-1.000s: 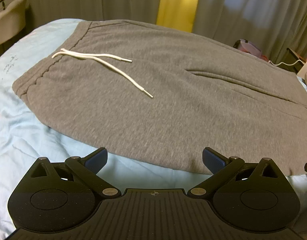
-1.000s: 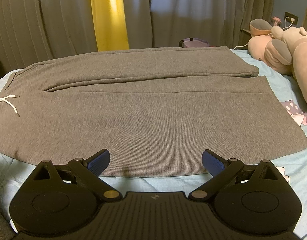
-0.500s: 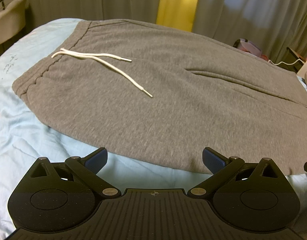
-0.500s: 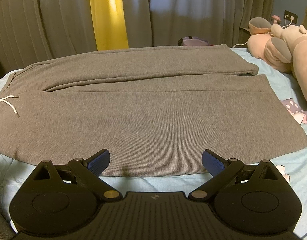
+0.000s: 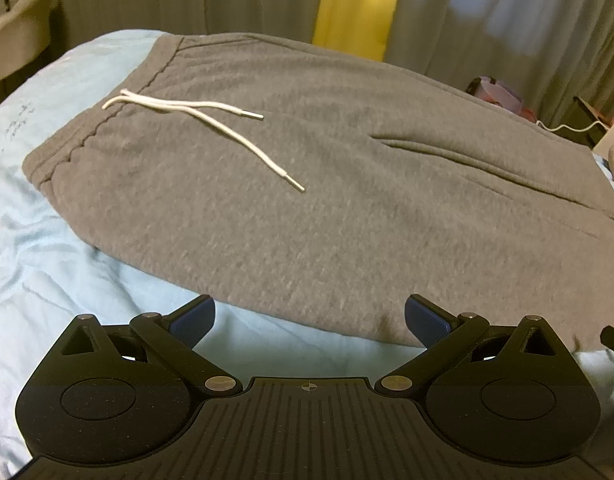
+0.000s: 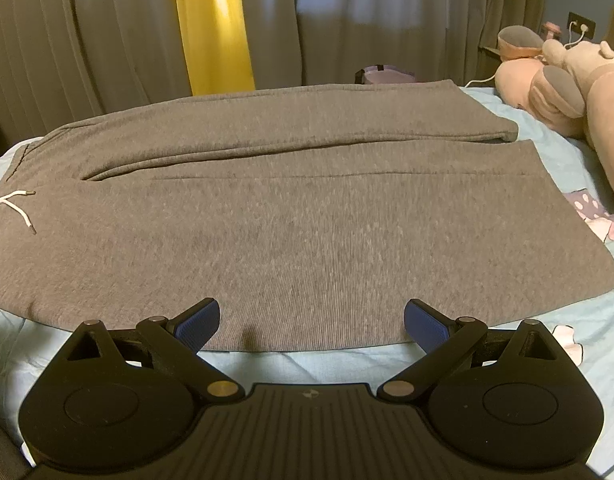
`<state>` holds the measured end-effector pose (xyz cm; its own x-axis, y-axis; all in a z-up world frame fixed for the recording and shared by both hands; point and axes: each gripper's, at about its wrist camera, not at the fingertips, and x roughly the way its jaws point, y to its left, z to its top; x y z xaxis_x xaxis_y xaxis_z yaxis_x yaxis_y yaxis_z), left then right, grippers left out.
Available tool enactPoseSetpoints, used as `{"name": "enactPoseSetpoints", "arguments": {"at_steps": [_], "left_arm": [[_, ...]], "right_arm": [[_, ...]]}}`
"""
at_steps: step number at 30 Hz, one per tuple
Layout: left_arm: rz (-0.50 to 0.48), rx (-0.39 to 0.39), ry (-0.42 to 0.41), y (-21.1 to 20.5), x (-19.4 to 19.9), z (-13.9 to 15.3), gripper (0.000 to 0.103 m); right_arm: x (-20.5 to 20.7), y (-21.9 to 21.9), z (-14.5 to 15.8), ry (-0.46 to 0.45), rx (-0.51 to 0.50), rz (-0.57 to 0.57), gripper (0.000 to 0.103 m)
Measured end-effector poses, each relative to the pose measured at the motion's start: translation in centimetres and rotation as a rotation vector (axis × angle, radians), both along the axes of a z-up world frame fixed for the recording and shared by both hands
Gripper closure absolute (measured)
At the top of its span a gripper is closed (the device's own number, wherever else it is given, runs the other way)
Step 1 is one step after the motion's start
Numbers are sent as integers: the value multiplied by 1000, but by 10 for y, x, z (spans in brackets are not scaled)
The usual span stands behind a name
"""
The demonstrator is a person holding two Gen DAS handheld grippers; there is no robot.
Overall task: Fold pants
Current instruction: 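Move the right gripper to a grey pant leg hem and close on it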
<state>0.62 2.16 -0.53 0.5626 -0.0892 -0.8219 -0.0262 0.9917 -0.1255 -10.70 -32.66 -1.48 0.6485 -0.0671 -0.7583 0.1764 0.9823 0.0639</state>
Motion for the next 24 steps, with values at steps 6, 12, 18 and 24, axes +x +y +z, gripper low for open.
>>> {"name": "enactPoseSetpoints", "arguments": {"at_steps": [6, 12, 18, 24], "left_arm": [[16, -24, 10, 4, 2, -1, 0], [-1, -9, 41, -2, 9, -4, 0], [-18, 8, 88, -5, 19, -12, 0], [13, -18, 88, -4, 33, -8, 0]], "right_arm": [[4, -1, -3, 11, 11, 3, 4], [12, -5, -9, 38, 39, 0, 4], [23, -16, -19, 63, 86, -19, 4], [45, -30, -28, 80, 90, -58, 4]]}}
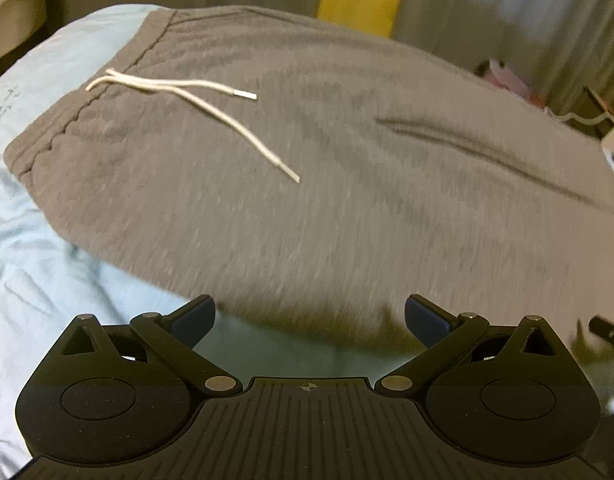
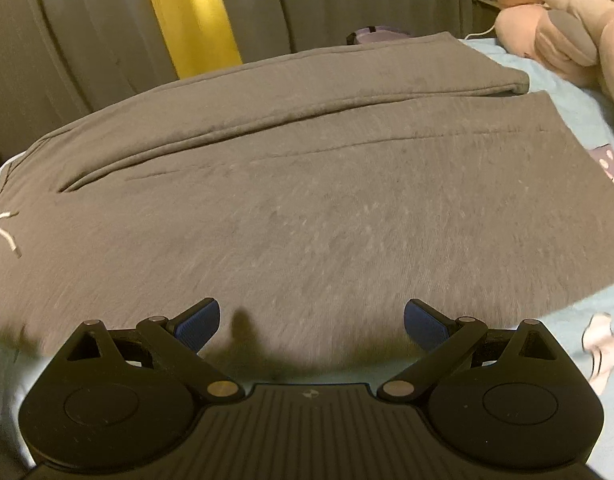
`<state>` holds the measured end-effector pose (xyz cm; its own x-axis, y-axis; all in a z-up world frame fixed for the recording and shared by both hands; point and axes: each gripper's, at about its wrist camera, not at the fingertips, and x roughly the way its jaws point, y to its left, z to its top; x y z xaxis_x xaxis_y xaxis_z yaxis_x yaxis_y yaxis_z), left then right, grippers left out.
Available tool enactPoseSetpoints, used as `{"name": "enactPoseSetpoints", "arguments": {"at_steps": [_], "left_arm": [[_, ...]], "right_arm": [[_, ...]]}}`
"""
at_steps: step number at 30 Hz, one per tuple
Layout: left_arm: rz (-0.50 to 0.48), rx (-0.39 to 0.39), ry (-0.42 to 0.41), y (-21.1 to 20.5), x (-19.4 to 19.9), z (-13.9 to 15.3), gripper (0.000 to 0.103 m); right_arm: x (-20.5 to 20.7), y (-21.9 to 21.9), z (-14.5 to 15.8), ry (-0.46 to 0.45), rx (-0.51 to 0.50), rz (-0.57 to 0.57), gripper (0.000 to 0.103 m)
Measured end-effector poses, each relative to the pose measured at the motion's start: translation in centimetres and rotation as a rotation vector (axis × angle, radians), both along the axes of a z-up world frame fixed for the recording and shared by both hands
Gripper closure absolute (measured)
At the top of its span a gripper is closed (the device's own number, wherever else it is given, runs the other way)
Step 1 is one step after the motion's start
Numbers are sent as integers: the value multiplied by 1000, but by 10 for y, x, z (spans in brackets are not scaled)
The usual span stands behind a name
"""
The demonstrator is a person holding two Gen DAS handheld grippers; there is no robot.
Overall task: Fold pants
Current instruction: 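Move the right gripper to a grey pant leg hem and close on it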
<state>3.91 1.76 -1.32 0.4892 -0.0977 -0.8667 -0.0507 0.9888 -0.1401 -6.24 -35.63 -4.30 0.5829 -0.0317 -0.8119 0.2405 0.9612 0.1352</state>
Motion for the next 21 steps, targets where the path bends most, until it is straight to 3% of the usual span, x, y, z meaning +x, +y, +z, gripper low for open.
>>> {"name": "enactPoseSetpoints", "arguments": {"at_steps": [6, 9, 11, 14, 18, 21], "left_arm": [[142, -20, -33, -7, 55, 19, 0], [227, -18, -108, -16, 91, 35, 0], [296, 23, -158, -23, 116, 39, 0], [363, 75, -211, -25, 140, 28, 0], [421, 159, -241, -15, 150, -6, 0], [432, 211, -286, -2, 155, -15, 0]], "right_arm": [[35, -13, -28, 87, -74, -65, 4], [38, -10, -32, 55, -103, -75, 4], [36, -13, -35, 31, -82, -99, 4], [33, -17, -36, 17, -42, -129, 4], [33, -12, -37, 7, -68, -135, 4], [45, -15, -30, 57, -68, -123, 4]]}}
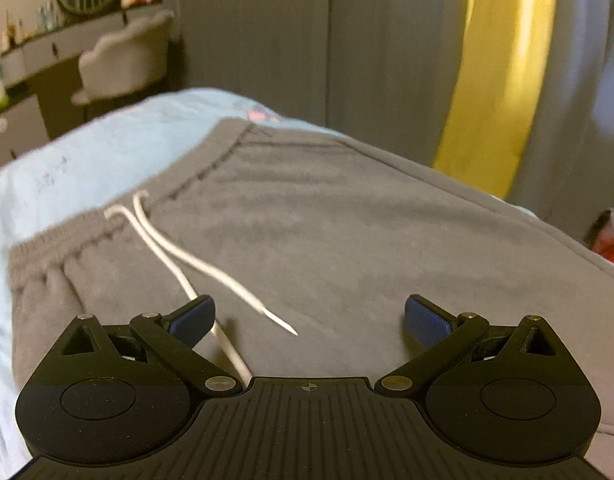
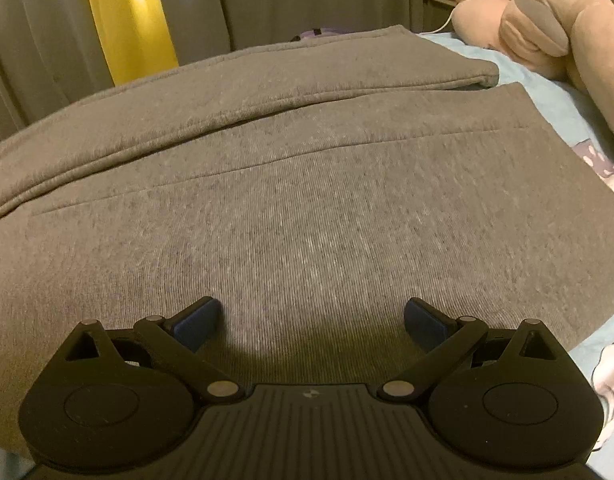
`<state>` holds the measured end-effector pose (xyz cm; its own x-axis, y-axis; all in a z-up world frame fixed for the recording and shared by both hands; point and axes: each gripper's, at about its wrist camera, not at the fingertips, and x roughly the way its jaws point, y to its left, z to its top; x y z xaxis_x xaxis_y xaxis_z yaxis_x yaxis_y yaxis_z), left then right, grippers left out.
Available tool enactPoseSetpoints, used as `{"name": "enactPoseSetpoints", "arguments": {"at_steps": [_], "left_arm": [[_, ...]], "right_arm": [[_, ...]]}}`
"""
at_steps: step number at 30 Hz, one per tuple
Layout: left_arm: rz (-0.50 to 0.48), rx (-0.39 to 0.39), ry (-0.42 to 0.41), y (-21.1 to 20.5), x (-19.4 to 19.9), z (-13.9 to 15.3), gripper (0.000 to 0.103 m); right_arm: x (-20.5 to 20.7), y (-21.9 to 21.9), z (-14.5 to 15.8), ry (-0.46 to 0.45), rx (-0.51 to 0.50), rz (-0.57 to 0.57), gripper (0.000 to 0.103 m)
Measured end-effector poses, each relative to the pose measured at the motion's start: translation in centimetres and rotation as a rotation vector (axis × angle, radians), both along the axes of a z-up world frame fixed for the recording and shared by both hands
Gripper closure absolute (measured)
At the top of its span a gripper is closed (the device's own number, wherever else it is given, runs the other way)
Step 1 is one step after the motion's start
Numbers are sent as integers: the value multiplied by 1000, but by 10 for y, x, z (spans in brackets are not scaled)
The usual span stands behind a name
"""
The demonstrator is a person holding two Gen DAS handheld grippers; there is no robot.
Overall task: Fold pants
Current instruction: 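Move the right gripper to a grey pant leg hem and close on it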
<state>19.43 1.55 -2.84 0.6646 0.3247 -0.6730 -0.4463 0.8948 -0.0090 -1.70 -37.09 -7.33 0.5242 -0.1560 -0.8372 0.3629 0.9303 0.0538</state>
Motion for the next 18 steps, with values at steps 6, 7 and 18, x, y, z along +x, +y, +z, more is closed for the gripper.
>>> {"name": "enactPoseSetpoints", "arguments": {"at_steps": [6, 7, 18], "left_arm": [[42, 99, -96, 15, 12, -3, 0], [44, 105, -103, 17, 15, -6, 0], [151, -60, -199, 58, 16, -38, 0]], "right_arm": [[70, -53, 33, -120, 136, -169, 4], [92, -64, 37, -148, 134, -201, 4], [324, -127, 32, -181, 251, -464, 42]]}}
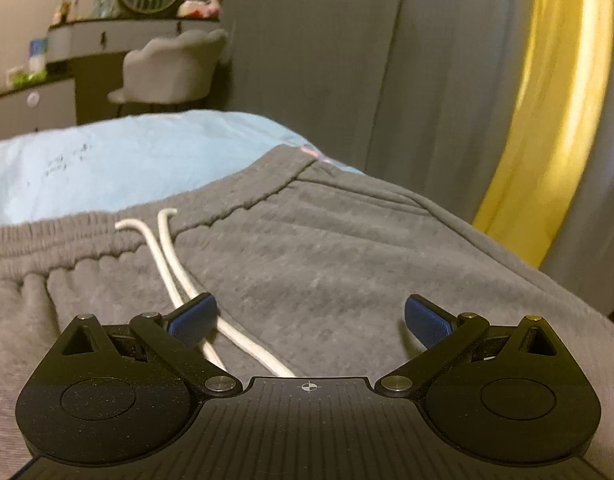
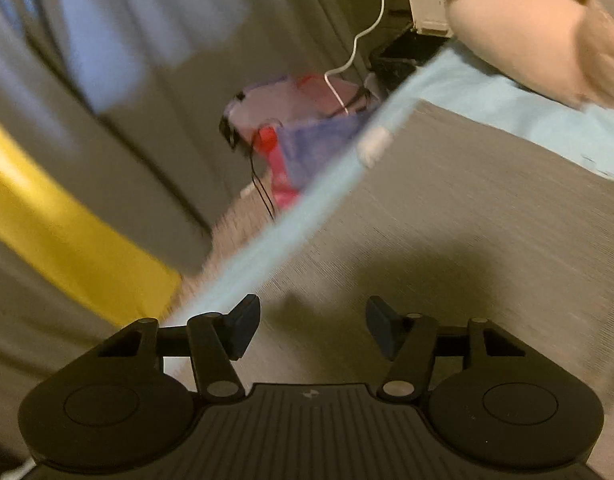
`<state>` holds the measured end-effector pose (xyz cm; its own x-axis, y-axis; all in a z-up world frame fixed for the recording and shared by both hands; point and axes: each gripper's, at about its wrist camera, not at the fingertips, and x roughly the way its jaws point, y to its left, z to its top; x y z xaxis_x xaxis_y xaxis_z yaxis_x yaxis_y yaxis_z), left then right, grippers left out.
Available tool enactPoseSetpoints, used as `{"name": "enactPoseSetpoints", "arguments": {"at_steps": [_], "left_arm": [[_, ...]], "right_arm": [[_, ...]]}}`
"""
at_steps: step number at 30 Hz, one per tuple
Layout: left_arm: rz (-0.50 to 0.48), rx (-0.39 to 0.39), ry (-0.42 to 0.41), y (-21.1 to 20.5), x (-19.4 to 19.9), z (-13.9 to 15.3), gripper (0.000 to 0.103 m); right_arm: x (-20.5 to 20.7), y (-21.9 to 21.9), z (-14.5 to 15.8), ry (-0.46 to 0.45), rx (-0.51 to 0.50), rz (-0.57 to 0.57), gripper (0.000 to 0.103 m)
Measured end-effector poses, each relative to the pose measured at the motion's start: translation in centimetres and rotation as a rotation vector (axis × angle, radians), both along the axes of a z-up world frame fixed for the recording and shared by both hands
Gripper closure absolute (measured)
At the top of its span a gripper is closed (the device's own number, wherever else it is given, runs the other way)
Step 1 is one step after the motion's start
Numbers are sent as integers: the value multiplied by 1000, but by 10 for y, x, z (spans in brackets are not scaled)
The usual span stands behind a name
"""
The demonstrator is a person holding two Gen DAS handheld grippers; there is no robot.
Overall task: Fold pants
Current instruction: 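Move the right gripper to a grey pant leg hem and close on it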
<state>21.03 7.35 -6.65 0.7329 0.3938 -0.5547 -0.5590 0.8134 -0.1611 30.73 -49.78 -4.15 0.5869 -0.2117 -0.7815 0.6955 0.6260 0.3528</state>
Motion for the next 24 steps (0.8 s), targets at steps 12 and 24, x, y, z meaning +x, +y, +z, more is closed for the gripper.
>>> {"name": "enactPoseSetpoints", "arguments": {"at_steps": [12, 24], "left_arm": [[-4, 51, 31, -5, 5, -7, 0], [-23, 64, 82, -4, 11, -12, 0]], "right_arm": [[61, -10, -41, 219, -200, -58, 70], [-185, 1, 23, -120, -183, -41, 99]]}}
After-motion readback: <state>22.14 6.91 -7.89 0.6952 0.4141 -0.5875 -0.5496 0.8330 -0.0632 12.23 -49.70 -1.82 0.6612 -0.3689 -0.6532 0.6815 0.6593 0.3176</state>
